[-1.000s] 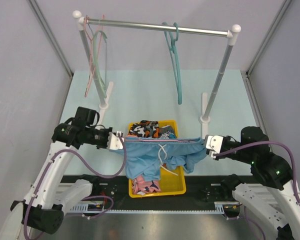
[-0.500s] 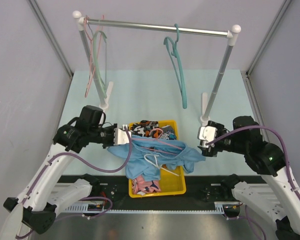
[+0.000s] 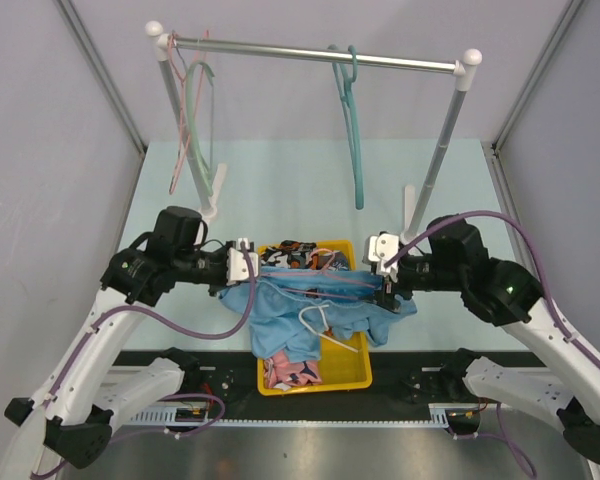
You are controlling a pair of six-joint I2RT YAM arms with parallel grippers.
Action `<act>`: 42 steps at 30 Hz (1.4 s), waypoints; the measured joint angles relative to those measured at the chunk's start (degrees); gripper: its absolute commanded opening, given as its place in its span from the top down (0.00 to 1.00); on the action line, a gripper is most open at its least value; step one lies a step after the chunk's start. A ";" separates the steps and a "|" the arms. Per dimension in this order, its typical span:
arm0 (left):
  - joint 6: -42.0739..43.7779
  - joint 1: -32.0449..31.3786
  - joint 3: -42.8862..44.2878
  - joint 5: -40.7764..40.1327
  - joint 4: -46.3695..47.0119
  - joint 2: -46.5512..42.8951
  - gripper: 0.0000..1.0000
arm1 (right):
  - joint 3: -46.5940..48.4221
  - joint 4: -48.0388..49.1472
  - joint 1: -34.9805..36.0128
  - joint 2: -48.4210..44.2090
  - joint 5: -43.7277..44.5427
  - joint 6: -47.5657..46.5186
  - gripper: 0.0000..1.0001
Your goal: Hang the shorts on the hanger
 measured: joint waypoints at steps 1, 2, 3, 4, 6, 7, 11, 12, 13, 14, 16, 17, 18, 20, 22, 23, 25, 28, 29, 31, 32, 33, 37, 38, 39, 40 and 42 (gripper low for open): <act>-0.15 0.00 0.00 0.28 0.17 0.00 1.00 | -1.05 1.25 0.55 -0.09 -0.39 0.66 0.28; -0.39 0.00 0.00 0.46 0.33 -0.02 1.00 | -2.49 2.58 0.98 -0.44 -0.70 1.03 0.30; -0.50 0.00 0.00 0.63 0.44 -0.04 1.00 | -3.82 3.67 1.44 -0.76 -0.94 1.22 0.32; -0.85 0.00 0.00 0.83 0.61 -0.07 1.00 | -5.18 4.94 1.92 -0.92 -1.14 1.29 0.33; -1.09 0.00 0.00 1.22 0.76 -0.09 1.00 | -6.93 6.75 2.58 -0.50 -1.46 1.38 0.41; -1.36 0.00 0.00 1.57 0.81 -0.15 1.00 | -7.37 7.63 2.84 0.26 -1.64 1.42 0.45; -1.38 0.00 0.00 2.03 0.85 -0.74 1.00 | -7.96 10.21 3.56 3.13 -1.86 1.40 0.73; -1.38 0.00 0.00 2.21 0.85 -1.01 1.00 | -8.26 10.86 3.56 3.52 -1.77 1.36 0.79; -1.46 0.00 0.00 2.34 0.87 -1.27 1.00 | -8.55 11.17 3.56 3.67 -1.66 1.51 0.91; -1.73 0.00 0.00 2.43 0.94 -1.57 1.00 | -8.79 11.23 3.56 3.67 -1.46 1.86 0.99; -2.14 0.00 -0.02 2.82 1.14 -1.99 1.00 | -8.96 11.47 3.56 3.15 -0.81 2.75 1.00; -2.56 0.00 -0.04 3.19 1.57 -2.19 1.00 | -8.98 11.45 3.56 2.56 -0.55 3.06 1.00; -3.10 -0.07 -0.07 3.63 2.16 -2.29 1.00 | -9.01 11.43 3.56 1.51 0.11 3.69 1.00; -4.63 -0.35 -0.09 5.20 4.15 -2.36 0.83 | -8.96 10.93 3.85 -1.42 1.18 5.09 1.00; -6.78 -0.72 -0.11 6.88 6.82 -2.38 0.60 | -8.00 9.29 3.30 -3.82 1.95 6.86 1.00; -7.74 -0.92 -0.11 7.58 8.39 -2.36 0.41 | -6.78 7.74 2.27 -4.61 2.08 7.74 1.00; -9.81 -0.72 -0.07 7.45 10.54 -2.40 0.31 | -3.93 3.48 -0.70 -5.81 3.04 9.11 1.00; -13.11 -0.39 0.00 7.61 14.05 -1.99 0.09 | -1.07 -2.73 -4.11 -7.56 4.57 10.99 1.00; -13.86 -0.39 0.00 7.80 14.67 -1.79 0.08 | -0.72 -4.39 -4.44 -7.91 4.92 11.52 1.00; -15.17 -0.39 0.00 7.91 16.02 -1.31 0.04 | -0.59 -7.50 -5.90 -9.92 5.42 12.63 1.00; -15.56 -0.39 0.00 7.96 16.65 -1.05 0.03 | -0.59 -8.83 -7.06 -11.04 5.81 13.44 1.00; -16.11 -0.39 0.00 7.98 17.20 -0.90 0.03 | -0.61 -9.73 -8.15 -12.20 6.19 14.25 1.00; -17.86 -0.39 -0.20 8.17 19.32 -1.01 0.01 | -0.83 -12.15 -13.66 -17.16 8.24 18.23 1.00; -17.99 -0.39 -0.26 8.17 19.61 -1.11 0.01 | -0.83 -12.48 -14.25 -17.94 8.70 18.82 1.00; -18.25 -0.39 -0.46 8.17 20.06 -1.33 0.00 | -0.83 -12.96 -15.65 -19.04 9.44 19.69 1.00; -18.43 -0.39 -0.63 8.20 20.35 -1.53 0.00 | -0.83 -13.33 -16.61 -19.65 10.56 20.52 1.00; -18.84 -0.39 -1.01 8.20 20.92 -1.88 0.00 | -0.76 -13.84 -18.53 -19.80 13.79 22.49 1.00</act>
